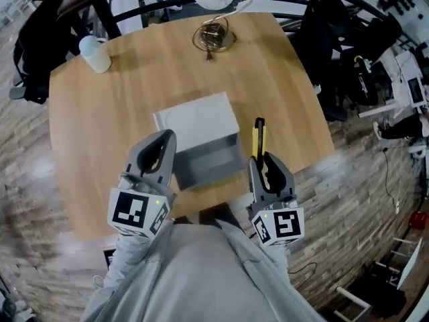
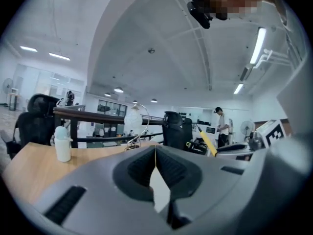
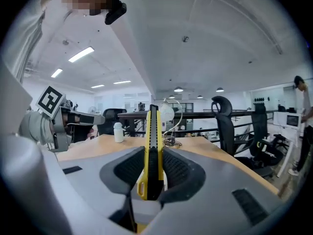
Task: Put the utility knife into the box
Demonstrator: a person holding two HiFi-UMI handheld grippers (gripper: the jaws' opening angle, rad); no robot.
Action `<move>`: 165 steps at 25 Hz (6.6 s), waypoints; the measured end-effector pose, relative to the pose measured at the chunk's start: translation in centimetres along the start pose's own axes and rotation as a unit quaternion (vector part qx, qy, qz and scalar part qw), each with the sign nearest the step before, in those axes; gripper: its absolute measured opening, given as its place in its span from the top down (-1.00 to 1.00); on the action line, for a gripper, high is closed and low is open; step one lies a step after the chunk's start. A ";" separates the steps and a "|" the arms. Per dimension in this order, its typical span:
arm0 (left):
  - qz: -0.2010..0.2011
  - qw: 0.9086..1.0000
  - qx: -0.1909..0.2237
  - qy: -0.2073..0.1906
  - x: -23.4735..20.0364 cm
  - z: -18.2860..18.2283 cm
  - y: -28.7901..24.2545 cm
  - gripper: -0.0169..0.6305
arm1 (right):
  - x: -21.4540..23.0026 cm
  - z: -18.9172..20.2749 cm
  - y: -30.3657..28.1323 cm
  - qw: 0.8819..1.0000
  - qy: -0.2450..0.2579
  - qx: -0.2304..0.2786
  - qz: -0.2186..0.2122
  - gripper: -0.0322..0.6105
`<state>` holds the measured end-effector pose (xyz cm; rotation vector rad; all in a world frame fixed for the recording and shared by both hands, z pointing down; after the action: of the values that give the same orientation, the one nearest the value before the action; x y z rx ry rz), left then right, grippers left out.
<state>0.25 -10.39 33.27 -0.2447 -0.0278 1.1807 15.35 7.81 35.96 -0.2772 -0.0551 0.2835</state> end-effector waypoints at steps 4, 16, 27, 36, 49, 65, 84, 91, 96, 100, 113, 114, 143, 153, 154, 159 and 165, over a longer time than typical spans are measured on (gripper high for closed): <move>-0.056 0.998 0.008 0.004 0.8 0.9 -1.0 0.88 | 2.3 0.3 -2.5 0.998 0.014 0.013 -0.062 0.50; -0.193 0.981 0.001 0.031 2.7 1.5 -1.4 0.88 | 5.3 -0.5 -7.8 0.973 0.056 -0.004 -0.225 0.50; -0.218 0.975 0.006 0.038 2.8 1.8 0.1 0.88 | 4.1 -0.8 -8.2 0.964 0.070 -0.006 -0.257 0.50; -0.222 0.974 0.009 0.047 1.9 2.5 1.7 0.88 | 2.2 0.5 -8.1 0.957 0.095 -0.027 -0.274 0.50; -0.220 0.973 -0.002 0.063 1.5 4.0 2.7 0.88 | -1.7 4.4 -9.1 0.918 0.196 -0.085 -0.335 0.50; -0.211 0.974 -0.014 0.076 1.8 6.0 2.2 0.88 | -5.0 11.1 -10.3 0.831 0.333 -0.154 -0.418 0.50; -0.224 0.970 -0.020 0.092 2.2 6.8 3.1 0.88 | -6.7 14.8 -11.5 0.783 0.382 -0.193 -0.451 0.79; -0.229 0.969 -0.017 0.092 1.8 6.8 3.1 0.88 | -6.7 15.3 -11.5 0.784 0.379 -0.201 -0.449 0.79; -0.229 0.969 -0.015 0.087 1.6 6.6 3.1 0.88 | -6.6 15.2 -11.6 0.785 0.376 -0.204 -0.448 0.79; -0.230 0.970 -0.012 0.084 1.4 6.6 3.3 0.88 | -6.6 15.3 -11.5 0.786 0.376 -0.205 -0.446 0.79; -0.232 0.970 -0.013 0.075 1.3 6.1 3.8 0.88 | -6.5 14.3 -11.4 0.800 0.360 -0.197 -0.438 0.79; -0.230 0.970 -0.013 0.074 1.3 6.1 3.7 0.88 | -6.4 14.0 -11.4 0.803 0.356 -0.194 -0.436 0.79; -0.175 0.984 0.015 0.029 3.1 2.5 0.6 0.88 | 3.1 -2.4 -8.0 0.957 0.102 0.012 -0.272 0.79; -0.161 0.987 0.022 0.022 3.5 1.9 0.2 0.88 | 6.3 -4.8 -5.5 0.973 0.005 0.075 -0.217 0.82; -0.160 0.987 0.022 0.022 3.6 1.8 0.2 0.88 | 6.5 -4.8 -5.4 0.974 0.001 0.077 -0.214 0.83; -0.158 0.987 0.025 0.021 3.6 1.6 0.2 0.88 | 6.0 -4.4 -5.0 0.974 0.003 0.075 -0.216 0.84; -0.155 0.987 0.027 0.022 3.5 1.8 0.0 0.88 | 5.4 -3.8 -5.0 0.974 0.008 0.068 -0.217 0.85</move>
<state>1.32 -6.89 34.64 -0.2103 0.0045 0.8644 22.23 3.78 33.77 -0.1258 -0.0785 -0.1499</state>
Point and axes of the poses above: the fingertips, and each gripper's own axes: y backward along the fingers, x to its right, z out of its underside, the point moved 5 cm from there along y, backward along the fingers, and after that the axes turned 2 degrees about -z, right-handed, at the moved point
